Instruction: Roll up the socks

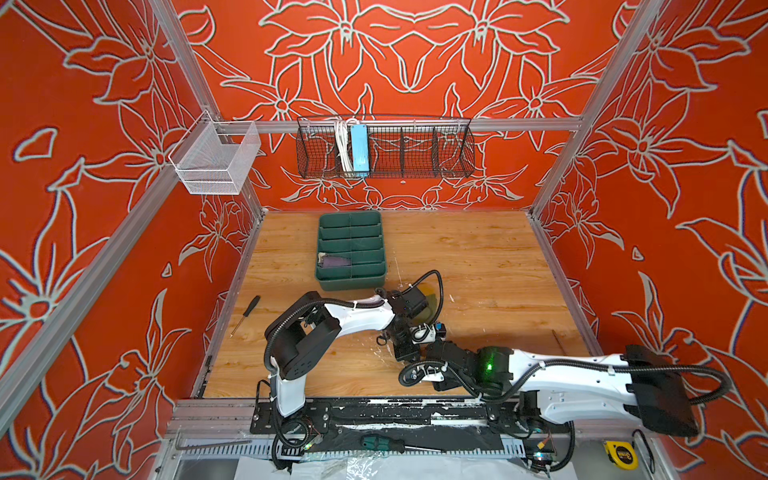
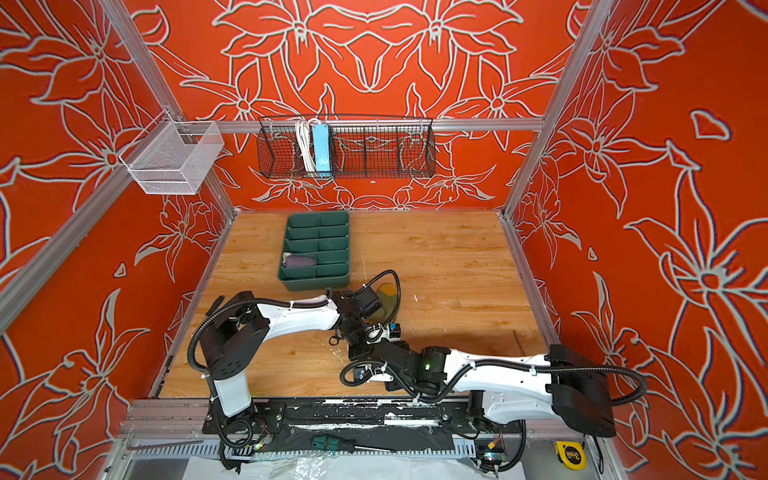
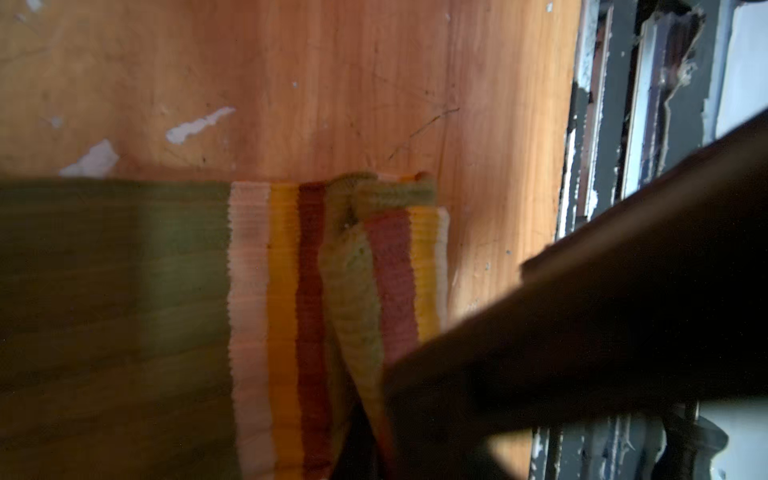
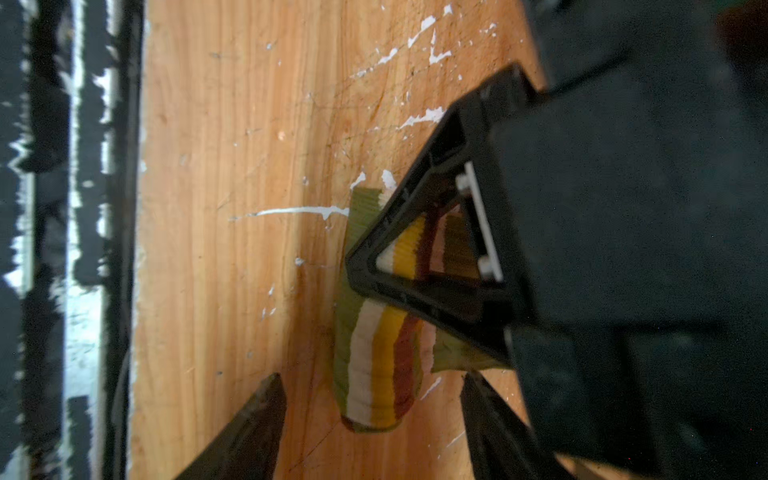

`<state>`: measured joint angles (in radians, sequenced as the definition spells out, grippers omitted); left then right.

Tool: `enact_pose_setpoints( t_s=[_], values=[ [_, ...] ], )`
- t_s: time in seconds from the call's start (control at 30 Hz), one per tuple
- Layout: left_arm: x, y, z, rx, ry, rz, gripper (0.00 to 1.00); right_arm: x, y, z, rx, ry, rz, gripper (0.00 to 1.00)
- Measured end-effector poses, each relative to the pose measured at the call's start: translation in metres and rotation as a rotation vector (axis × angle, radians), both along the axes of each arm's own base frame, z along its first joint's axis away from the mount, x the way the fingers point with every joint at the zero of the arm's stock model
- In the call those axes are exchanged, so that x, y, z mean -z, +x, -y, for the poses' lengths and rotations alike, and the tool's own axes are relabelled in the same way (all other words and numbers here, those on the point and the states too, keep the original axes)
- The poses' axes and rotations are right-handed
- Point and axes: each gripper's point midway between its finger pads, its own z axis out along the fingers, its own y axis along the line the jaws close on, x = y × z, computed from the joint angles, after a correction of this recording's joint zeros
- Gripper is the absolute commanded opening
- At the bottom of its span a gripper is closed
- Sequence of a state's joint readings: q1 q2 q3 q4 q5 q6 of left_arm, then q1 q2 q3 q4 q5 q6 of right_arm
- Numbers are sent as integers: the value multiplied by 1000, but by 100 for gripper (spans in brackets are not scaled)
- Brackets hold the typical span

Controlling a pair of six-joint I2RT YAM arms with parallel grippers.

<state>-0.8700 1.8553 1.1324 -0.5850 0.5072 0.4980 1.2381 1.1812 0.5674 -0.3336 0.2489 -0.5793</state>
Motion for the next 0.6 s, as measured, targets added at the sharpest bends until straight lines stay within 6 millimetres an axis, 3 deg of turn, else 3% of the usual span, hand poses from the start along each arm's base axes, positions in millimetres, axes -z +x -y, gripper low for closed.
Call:
enact_pose_setpoints(
  t_s=[0.37, 0.5, 0.6],
  values=[
    [0, 2, -1, -12, 1, -12, 1, 26, 17, 11, 62, -56, 13, 57],
    [0, 3, -1, -5, -2, -10, 7, 27, 20, 7, 53, -59, 21, 46],
    [0, 3, -1, -1, -3, -8, 13, 30, 19, 5, 49, -66, 9, 30]
  ],
)
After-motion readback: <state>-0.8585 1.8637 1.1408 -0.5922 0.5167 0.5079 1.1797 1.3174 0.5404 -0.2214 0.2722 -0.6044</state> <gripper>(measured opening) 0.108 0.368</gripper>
